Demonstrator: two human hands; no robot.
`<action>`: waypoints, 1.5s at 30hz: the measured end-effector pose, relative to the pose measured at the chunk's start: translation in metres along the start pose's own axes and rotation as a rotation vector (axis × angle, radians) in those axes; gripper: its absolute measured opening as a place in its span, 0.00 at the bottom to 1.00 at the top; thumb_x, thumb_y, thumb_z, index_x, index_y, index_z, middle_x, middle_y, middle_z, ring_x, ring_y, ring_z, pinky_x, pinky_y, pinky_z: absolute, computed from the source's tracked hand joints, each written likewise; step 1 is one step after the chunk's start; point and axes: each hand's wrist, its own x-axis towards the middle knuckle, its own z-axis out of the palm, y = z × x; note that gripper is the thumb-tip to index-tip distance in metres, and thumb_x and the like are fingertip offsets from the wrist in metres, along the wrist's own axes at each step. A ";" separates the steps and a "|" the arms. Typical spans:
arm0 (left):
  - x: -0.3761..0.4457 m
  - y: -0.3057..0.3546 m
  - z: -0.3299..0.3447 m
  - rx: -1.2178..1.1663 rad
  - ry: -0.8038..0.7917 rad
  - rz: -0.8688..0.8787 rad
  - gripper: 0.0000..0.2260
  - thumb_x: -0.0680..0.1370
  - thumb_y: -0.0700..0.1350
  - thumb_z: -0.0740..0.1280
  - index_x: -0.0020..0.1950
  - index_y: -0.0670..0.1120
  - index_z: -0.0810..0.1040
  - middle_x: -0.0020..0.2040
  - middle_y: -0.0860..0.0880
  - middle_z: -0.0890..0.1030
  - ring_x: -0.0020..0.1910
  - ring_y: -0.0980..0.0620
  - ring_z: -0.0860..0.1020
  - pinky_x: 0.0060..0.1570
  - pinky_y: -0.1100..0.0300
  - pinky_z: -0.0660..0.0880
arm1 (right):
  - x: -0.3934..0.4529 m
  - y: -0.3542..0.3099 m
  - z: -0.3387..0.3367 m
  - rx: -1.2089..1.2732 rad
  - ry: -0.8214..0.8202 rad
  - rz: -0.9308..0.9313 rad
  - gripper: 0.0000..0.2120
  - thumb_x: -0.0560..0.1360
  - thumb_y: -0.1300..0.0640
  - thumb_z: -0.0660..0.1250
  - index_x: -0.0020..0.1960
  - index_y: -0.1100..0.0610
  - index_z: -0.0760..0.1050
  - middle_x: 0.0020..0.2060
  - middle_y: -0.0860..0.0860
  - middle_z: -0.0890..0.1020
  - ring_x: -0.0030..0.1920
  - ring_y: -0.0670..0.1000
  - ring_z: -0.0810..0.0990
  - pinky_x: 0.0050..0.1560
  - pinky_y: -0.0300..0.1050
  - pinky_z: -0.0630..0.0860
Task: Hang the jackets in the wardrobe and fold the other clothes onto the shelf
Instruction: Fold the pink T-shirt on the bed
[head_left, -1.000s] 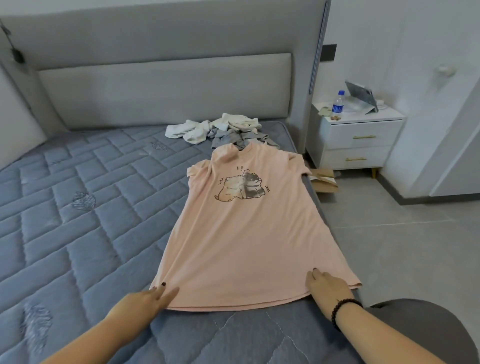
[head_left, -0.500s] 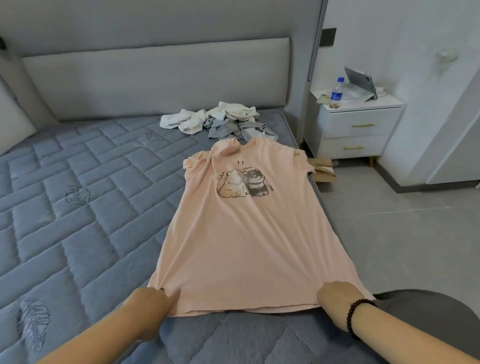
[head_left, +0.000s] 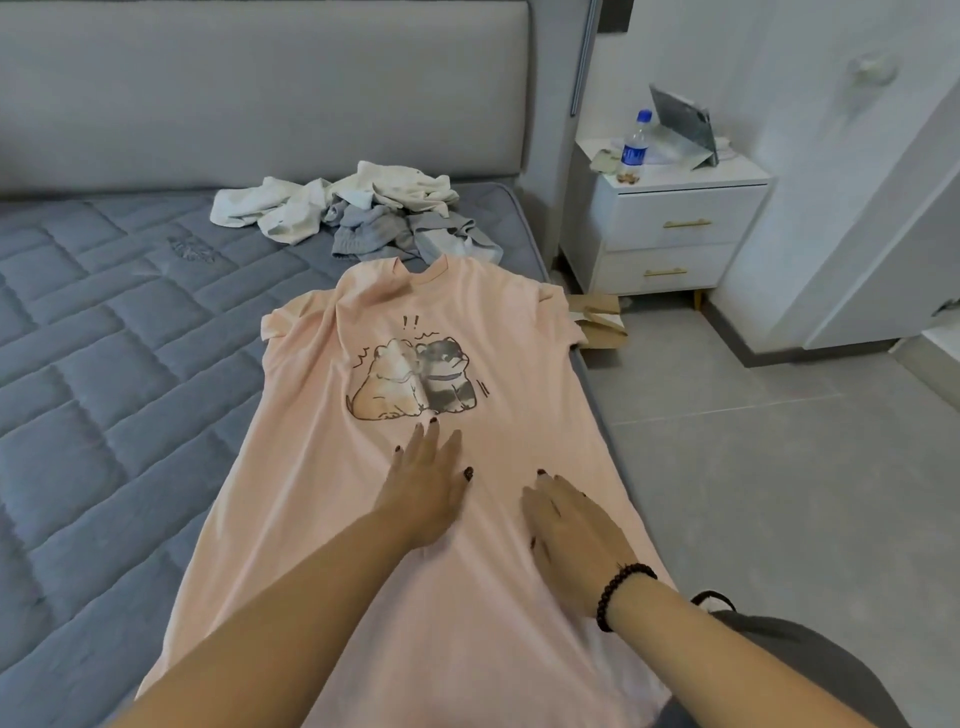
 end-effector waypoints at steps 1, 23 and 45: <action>0.019 0.004 0.004 0.011 -0.016 -0.025 0.27 0.84 0.56 0.48 0.80 0.48 0.45 0.80 0.44 0.43 0.78 0.43 0.39 0.76 0.44 0.46 | 0.012 0.011 0.005 -0.006 -0.016 0.009 0.26 0.82 0.53 0.48 0.78 0.54 0.46 0.78 0.53 0.45 0.77 0.52 0.45 0.76 0.48 0.49; 0.233 0.032 0.037 0.100 0.298 -0.143 0.32 0.74 0.65 0.37 0.78 0.58 0.39 0.80 0.50 0.41 0.78 0.46 0.36 0.73 0.40 0.36 | 0.306 0.194 -0.023 1.528 0.587 0.909 0.16 0.71 0.55 0.73 0.29 0.57 0.72 0.28 0.51 0.75 0.36 0.53 0.75 0.40 0.46 0.74; 0.213 0.014 0.015 0.153 0.189 0.187 0.34 0.75 0.72 0.44 0.78 0.62 0.41 0.80 0.55 0.40 0.78 0.49 0.37 0.73 0.40 0.35 | 0.286 0.196 -0.020 2.287 0.742 0.697 0.05 0.78 0.64 0.62 0.47 0.60 0.76 0.43 0.56 0.79 0.40 0.51 0.79 0.43 0.47 0.77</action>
